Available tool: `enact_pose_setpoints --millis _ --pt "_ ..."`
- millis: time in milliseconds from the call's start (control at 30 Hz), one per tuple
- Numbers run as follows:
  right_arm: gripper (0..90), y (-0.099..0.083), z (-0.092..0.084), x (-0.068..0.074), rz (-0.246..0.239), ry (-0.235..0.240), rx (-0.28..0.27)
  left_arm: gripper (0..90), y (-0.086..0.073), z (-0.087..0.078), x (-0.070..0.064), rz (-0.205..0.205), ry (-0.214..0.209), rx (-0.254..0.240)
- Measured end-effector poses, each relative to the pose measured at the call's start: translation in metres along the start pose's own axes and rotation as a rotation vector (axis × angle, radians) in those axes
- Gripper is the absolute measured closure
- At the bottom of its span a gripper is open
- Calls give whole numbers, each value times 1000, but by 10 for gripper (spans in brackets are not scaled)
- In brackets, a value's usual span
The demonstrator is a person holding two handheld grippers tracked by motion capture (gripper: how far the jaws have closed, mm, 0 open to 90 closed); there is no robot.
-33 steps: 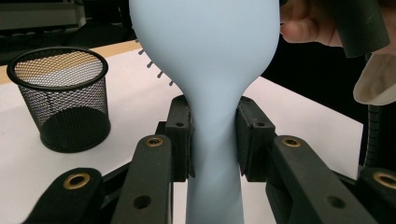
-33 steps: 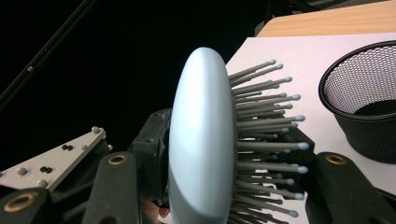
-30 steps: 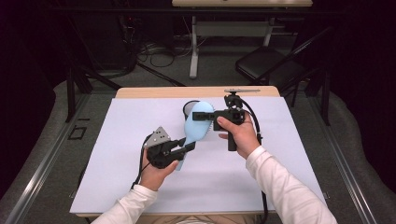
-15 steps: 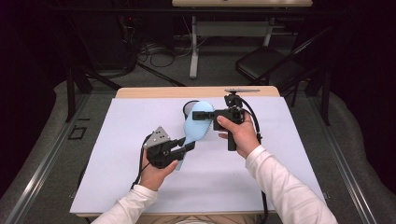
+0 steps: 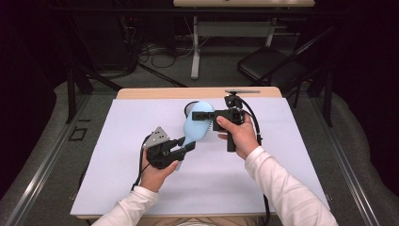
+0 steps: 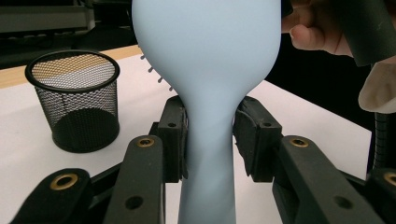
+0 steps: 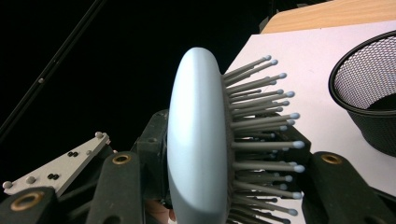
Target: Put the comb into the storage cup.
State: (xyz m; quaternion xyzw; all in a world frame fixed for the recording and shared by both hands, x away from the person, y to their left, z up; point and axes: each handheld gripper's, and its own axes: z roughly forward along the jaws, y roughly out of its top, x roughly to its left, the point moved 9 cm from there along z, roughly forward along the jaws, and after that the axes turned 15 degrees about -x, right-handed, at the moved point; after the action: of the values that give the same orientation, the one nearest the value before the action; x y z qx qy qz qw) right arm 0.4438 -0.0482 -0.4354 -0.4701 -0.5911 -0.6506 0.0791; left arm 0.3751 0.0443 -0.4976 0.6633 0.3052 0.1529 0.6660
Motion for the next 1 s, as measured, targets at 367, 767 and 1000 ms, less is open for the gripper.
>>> enact_pose_setpoints --millis 367,767,1000 --pt "492 3 3 -4 -10 -18 -16 579 5 -4 5 5 30 -23" --pt "493 11 1 -14 -9 -55 -39 502 13 -9 11 -9 62 -55" --pt "493 16 -1 -17 -20 -71 -45 492 12 -9 17 0 84 -49"
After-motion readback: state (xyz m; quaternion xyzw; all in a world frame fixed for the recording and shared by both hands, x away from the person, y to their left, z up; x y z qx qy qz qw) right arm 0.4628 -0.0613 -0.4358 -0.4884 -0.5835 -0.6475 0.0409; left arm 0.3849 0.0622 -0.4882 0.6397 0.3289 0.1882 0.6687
